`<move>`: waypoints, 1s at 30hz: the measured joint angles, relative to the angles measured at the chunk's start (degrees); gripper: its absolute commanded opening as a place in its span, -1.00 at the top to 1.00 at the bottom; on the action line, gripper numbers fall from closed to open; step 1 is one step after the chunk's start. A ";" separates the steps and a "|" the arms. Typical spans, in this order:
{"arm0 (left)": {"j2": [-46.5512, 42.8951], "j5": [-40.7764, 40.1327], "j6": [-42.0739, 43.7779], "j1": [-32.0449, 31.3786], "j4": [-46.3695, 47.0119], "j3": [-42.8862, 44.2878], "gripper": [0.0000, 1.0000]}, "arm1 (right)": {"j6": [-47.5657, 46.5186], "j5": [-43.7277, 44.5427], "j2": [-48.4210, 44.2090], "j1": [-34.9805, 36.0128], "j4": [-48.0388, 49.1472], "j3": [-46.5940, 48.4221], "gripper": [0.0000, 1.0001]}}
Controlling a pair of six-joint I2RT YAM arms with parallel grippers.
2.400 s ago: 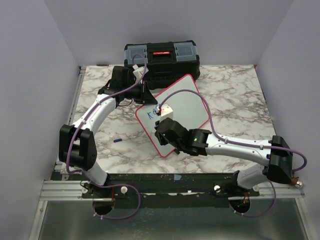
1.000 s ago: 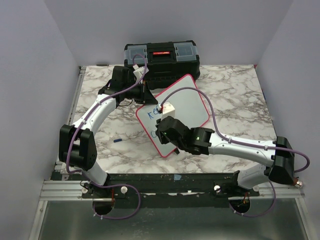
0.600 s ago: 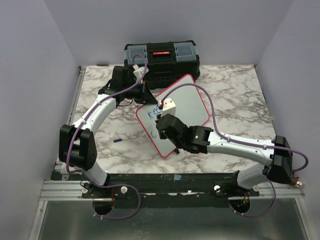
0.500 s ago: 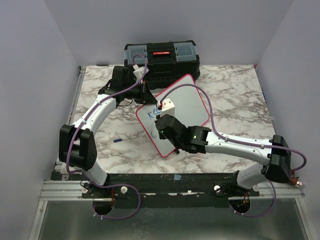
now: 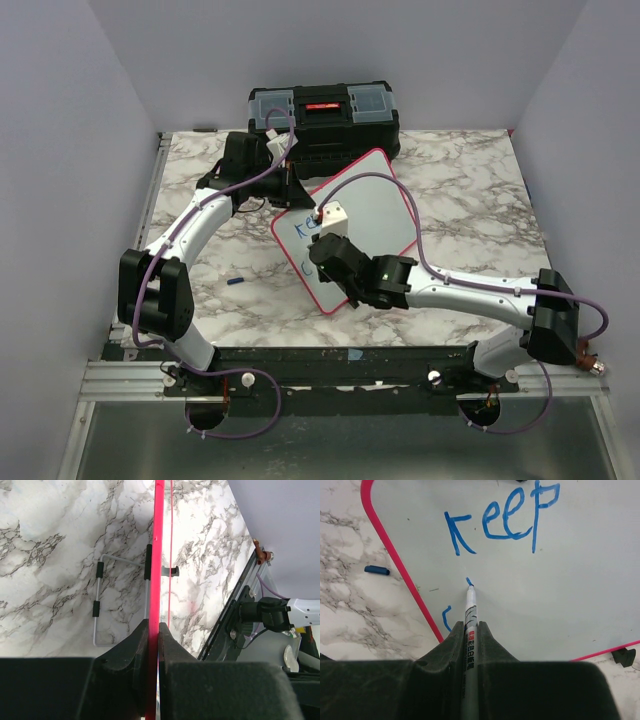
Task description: Write a sentence on the whiteboard
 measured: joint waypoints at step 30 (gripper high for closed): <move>-0.02 0.00 0.00 0.00 0.00 -0.02 1.00 | 4.98 -4.13 -3.93 0.00 -0.57 -8.33 0.99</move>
